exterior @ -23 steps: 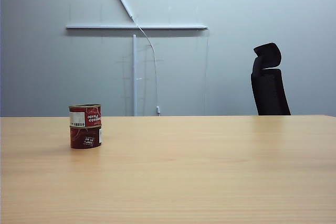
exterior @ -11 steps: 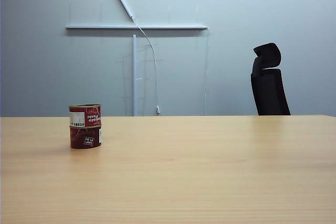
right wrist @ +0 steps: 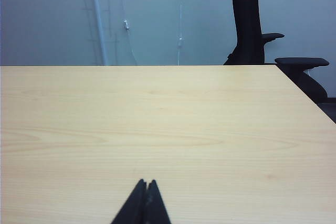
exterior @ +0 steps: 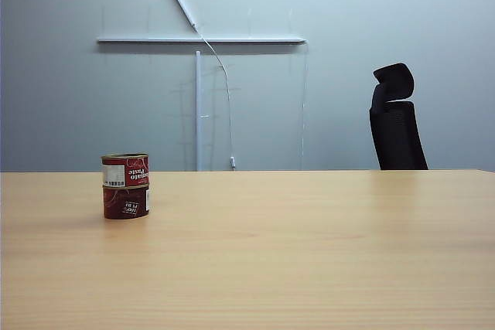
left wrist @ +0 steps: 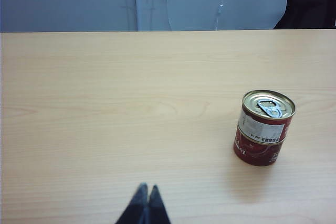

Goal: Stack a can of tomatoes on the right onto the can of tomatoes on the left.

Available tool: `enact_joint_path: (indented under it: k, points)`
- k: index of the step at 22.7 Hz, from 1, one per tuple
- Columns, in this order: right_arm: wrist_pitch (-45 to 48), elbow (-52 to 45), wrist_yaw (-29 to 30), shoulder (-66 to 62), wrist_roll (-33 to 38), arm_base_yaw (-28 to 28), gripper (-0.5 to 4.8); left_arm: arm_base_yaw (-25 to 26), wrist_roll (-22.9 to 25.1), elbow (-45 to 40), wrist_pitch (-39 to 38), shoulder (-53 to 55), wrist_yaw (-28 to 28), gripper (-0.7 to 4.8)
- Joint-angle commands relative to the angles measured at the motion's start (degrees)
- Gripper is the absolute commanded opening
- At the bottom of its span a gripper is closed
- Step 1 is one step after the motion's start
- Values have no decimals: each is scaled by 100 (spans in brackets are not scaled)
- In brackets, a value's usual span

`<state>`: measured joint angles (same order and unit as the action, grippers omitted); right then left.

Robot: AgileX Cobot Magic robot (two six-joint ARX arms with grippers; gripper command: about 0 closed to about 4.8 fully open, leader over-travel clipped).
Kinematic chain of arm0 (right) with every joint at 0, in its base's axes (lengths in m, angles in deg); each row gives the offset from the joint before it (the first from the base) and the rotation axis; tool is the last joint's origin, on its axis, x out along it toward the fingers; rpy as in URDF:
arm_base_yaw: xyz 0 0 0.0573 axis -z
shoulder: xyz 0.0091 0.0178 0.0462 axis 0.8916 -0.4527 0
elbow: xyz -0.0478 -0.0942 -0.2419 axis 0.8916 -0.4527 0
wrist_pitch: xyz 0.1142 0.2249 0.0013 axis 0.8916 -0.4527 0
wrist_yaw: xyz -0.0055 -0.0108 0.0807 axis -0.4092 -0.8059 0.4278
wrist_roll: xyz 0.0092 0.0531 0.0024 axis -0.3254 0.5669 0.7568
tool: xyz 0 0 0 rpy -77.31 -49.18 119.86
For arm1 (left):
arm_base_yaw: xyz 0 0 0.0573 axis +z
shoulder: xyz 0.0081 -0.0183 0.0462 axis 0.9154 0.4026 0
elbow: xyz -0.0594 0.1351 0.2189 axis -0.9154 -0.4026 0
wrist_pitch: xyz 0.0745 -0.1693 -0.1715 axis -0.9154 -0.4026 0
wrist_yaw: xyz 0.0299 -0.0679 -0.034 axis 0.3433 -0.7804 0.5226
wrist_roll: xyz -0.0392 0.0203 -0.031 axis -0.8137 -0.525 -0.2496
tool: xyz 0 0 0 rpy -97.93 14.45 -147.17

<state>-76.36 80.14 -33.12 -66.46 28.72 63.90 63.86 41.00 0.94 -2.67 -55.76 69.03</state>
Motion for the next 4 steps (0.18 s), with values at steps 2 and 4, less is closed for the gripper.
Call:
enact_joint_path:
  k: [2,4]
  points:
    - [94,-22,-7,9,-17,-2,-8,-9,0,15,37,9,-17,-4]
    - [92,-22,-7,9,-17,-2,-8,-9,0,15,35,9,-17,-4]
